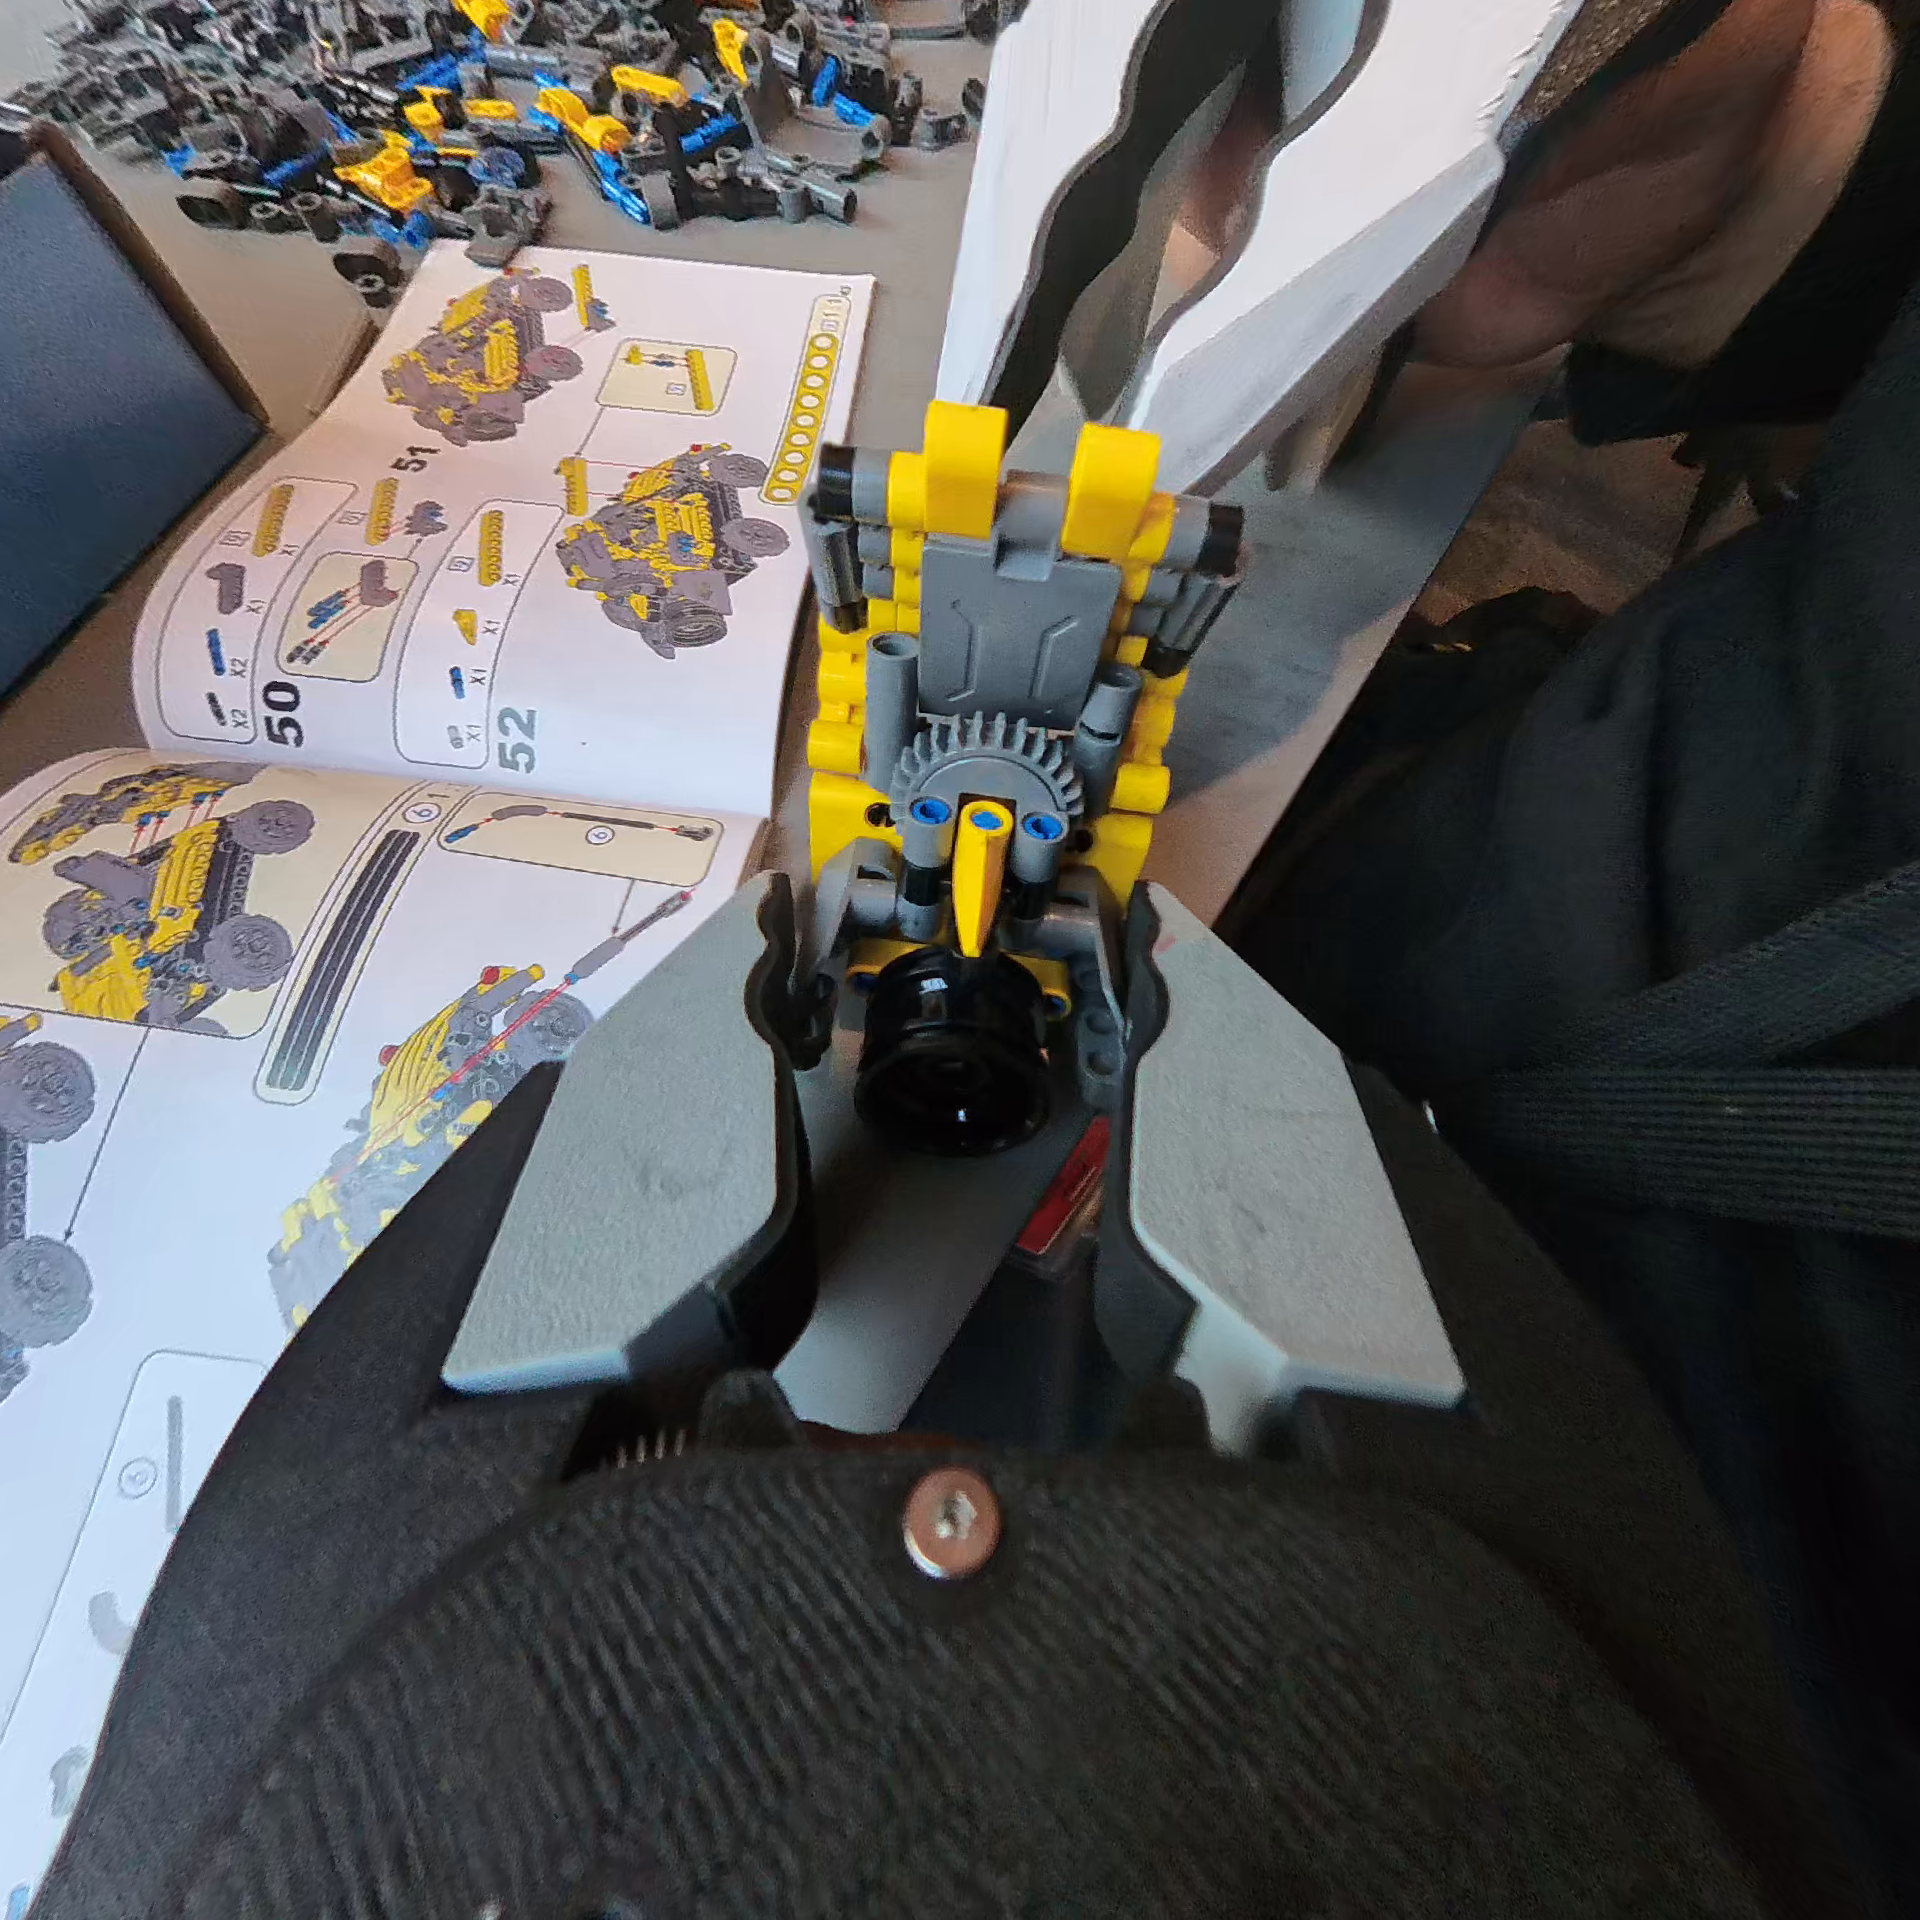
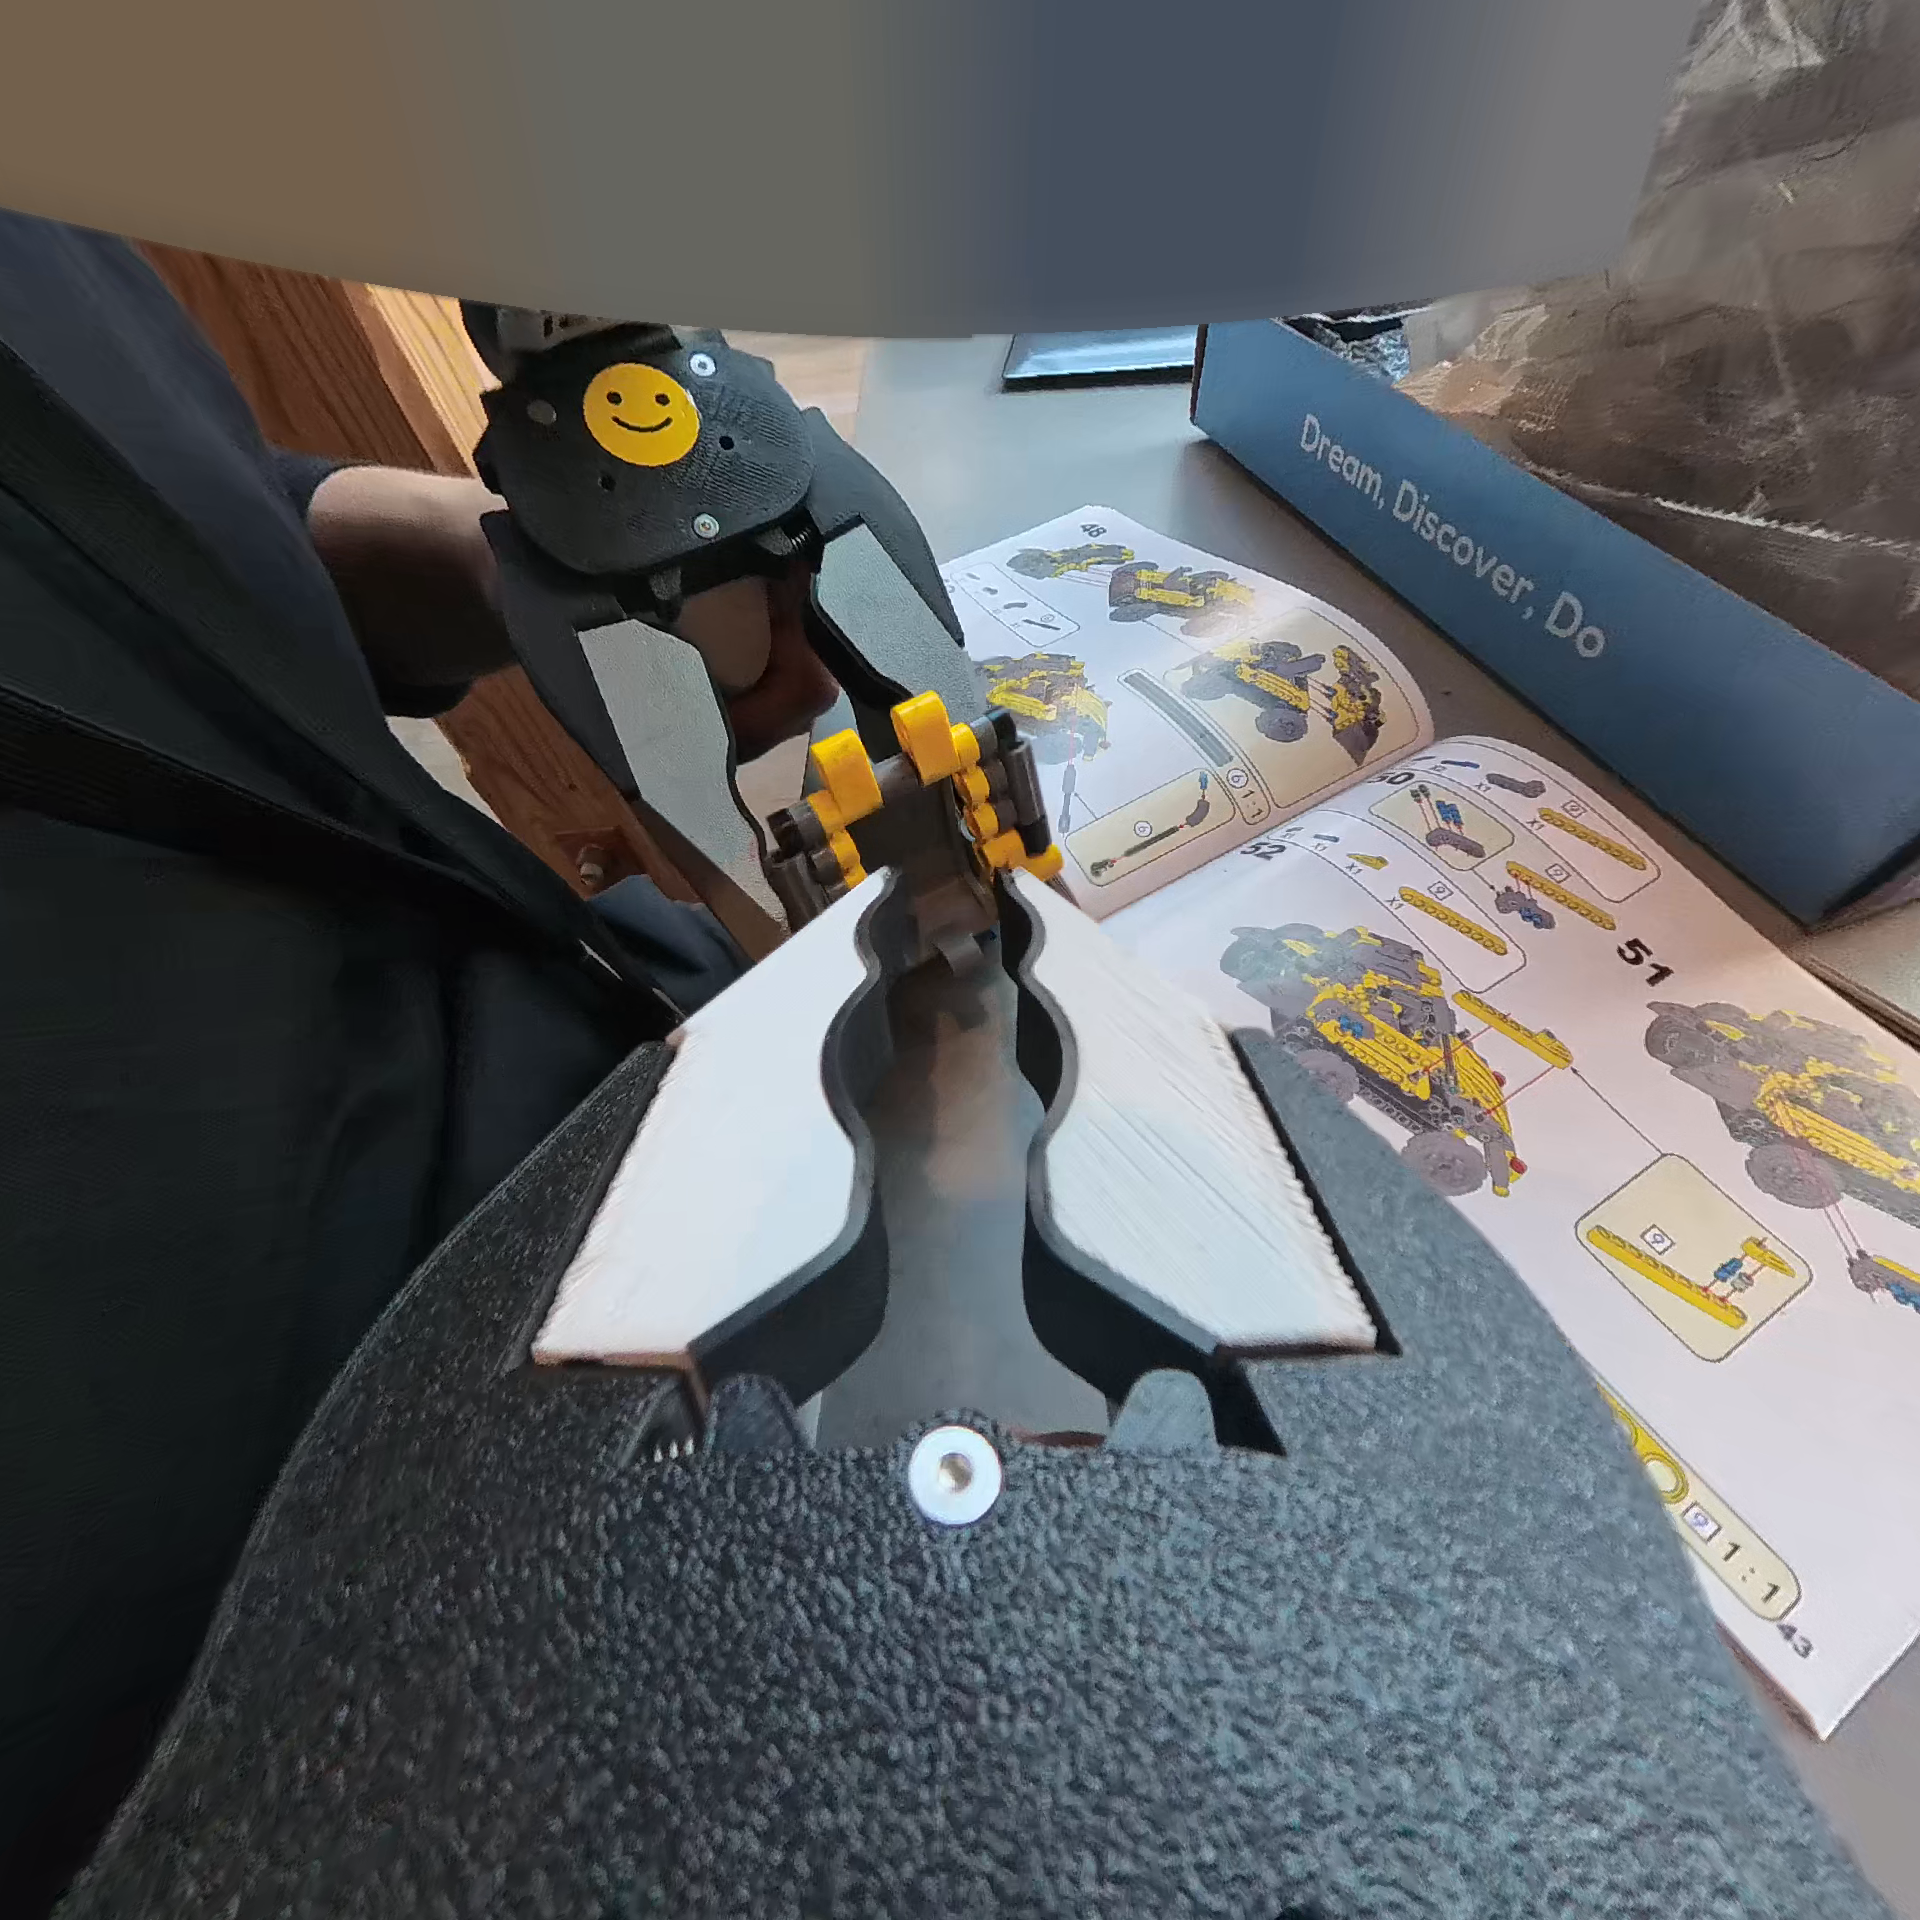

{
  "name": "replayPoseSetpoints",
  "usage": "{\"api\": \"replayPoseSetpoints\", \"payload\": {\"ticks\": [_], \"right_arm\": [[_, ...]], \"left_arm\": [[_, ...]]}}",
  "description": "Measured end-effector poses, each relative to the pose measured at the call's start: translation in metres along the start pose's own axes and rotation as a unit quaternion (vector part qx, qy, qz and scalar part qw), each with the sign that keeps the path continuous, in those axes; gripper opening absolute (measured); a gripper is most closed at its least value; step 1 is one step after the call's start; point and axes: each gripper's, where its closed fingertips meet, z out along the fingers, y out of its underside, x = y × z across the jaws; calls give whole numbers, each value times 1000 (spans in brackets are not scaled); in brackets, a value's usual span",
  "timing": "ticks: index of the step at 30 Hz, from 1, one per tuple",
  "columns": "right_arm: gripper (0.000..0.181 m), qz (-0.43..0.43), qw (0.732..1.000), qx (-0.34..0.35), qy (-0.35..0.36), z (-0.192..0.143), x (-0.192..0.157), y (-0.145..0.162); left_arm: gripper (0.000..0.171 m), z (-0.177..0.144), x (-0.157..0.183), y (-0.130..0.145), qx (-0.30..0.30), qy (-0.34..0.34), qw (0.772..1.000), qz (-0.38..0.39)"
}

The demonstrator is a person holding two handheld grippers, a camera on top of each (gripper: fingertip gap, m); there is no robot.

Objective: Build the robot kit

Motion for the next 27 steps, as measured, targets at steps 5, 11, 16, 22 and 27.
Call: {"api": "replayPoseSetpoints", "payload": {"ticks": [5,11,16,22,27], "right_arm": [[20,14,1000,20,-10,-4,2,-5],[21,10,999,40,2,-8,4,-10],[23,20,998,62,5,-12,8,-15],[24,23,997,77,9,-15,10,-18],[25,22,997,67,8,-13,9,-16]], "left_arm": [[61,-3,-3,-3,28,-8,1000,-7],[61,-9,0,-9,77,0,997,-21],[60,-20,0,-20,152,13,987,-45],[60,-38,6,-32,238,53,967,-67],[60,-65,11,-42,348,144,918,-122]]}}
